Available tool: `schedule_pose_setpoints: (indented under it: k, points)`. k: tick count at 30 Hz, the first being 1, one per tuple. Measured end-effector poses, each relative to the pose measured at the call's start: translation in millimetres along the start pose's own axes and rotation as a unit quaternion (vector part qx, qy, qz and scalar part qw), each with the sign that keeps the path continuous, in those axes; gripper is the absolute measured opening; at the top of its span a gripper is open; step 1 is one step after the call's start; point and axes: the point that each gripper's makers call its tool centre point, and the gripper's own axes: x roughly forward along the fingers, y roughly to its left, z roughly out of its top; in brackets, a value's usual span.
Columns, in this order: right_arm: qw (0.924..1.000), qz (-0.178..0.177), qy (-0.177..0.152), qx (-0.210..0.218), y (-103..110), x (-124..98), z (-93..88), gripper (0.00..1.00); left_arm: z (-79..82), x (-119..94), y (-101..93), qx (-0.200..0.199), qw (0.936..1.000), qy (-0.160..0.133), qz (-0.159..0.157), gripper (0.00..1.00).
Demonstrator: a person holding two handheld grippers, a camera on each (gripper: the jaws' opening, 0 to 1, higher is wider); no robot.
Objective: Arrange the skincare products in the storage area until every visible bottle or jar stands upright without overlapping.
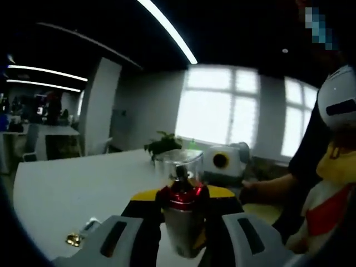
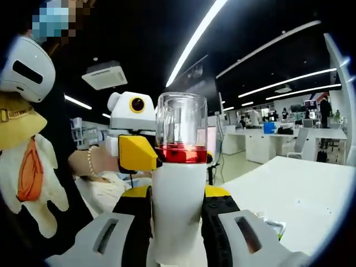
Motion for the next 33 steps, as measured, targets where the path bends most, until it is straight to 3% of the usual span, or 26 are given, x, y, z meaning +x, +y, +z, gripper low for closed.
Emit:
schedule_pose_setpoints:
  k: [7, 15, 25, 33]
  points:
    - [0.9999, -0.01, 0.013, 0.002, -12.4, -9.4, -1.2, 0.29, -3.7, 2.8, 6.7, 0.015, 0.9998, 0.015, 0.003, 0.26]
    - [0.9979, -0.015, 0.052, -0.035, -23.0, -9.2, -19.7, 0.28, -19.3, 8.9, 13.0, 0.018, 0.9989, 0.04, 0.016, 0.25]
    - [0.9972, -0.011, 0.062, -0.041, -35.1, -10.6, -35.8, 0.28, -33.4, 15.6, 19.4, 0.014, 0.9978, 0.06, 0.025, 0.25]
    - [0.9957, -0.014, 0.084, -0.036, -44.2, -13.6, -62.2, 0.28, -59.1, 25.7, 26.6, 0.013, 0.9956, 0.089, 0.026, 0.25]
